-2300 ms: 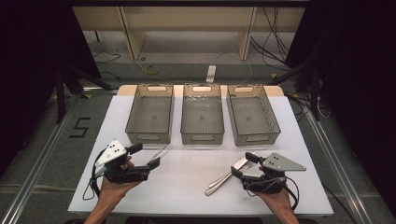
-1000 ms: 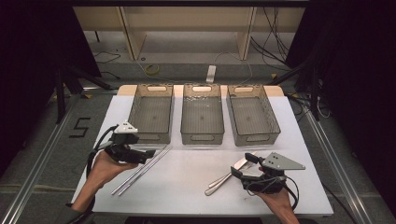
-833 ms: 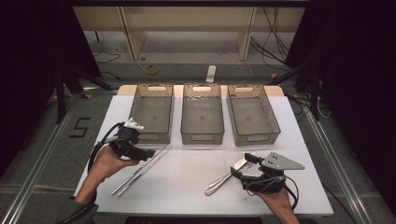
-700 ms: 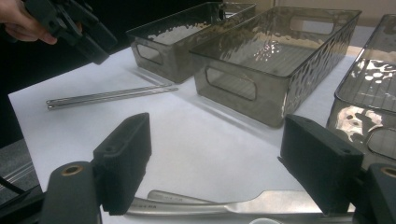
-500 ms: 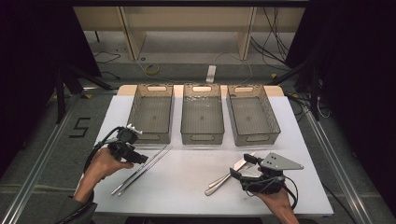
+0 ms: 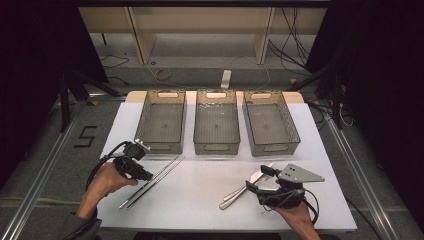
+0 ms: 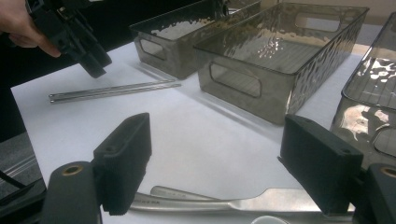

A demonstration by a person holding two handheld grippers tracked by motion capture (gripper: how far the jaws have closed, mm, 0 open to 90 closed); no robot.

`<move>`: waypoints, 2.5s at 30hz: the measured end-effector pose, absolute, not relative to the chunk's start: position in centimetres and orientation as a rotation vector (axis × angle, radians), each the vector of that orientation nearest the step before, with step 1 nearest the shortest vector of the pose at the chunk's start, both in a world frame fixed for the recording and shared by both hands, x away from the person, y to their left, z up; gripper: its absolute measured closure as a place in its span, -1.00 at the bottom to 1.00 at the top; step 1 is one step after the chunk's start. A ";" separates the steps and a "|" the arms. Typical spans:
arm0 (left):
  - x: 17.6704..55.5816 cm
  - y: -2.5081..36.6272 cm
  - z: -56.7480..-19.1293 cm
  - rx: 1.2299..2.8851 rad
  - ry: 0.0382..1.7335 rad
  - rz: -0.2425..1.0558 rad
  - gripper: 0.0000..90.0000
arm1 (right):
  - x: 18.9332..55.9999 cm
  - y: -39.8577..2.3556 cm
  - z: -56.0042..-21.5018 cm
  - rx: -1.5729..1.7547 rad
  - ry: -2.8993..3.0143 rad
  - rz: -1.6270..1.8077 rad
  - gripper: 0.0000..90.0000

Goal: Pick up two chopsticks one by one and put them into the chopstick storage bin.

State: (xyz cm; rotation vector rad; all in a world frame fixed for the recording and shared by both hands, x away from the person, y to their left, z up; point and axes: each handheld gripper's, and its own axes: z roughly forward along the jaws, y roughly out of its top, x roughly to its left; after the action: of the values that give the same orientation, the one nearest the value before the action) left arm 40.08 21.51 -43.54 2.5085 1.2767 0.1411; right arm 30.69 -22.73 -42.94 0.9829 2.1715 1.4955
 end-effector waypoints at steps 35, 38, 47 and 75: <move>40.3 20.2 -46.2 2.695 1.216 0.039 0.82 | 30.8 -22.5 -43.1 0.990 2.199 1.472 -0.42; 40.3 20.2 -46.2 2.695 1.214 0.038 0.85 | 30.8 -22.5 -43.1 0.991 2.201 1.470 -0.42; 40.1 20.2 -46.2 2.705 1.159 0.060 0.88 | 30.8 -22.5 -43.1 0.992 2.205 1.467 -0.42; 39.2 21.6 -39.4 2.448 1.049 0.127 0.89 | 30.9 -22.6 -43.2 1.009 2.196 1.471 -0.41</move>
State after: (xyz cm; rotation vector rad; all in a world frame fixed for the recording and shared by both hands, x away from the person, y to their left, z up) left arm 39.21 21.61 -39.39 2.4484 1.0492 0.1267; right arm 30.88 -22.65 -43.20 1.0091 2.1960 1.4708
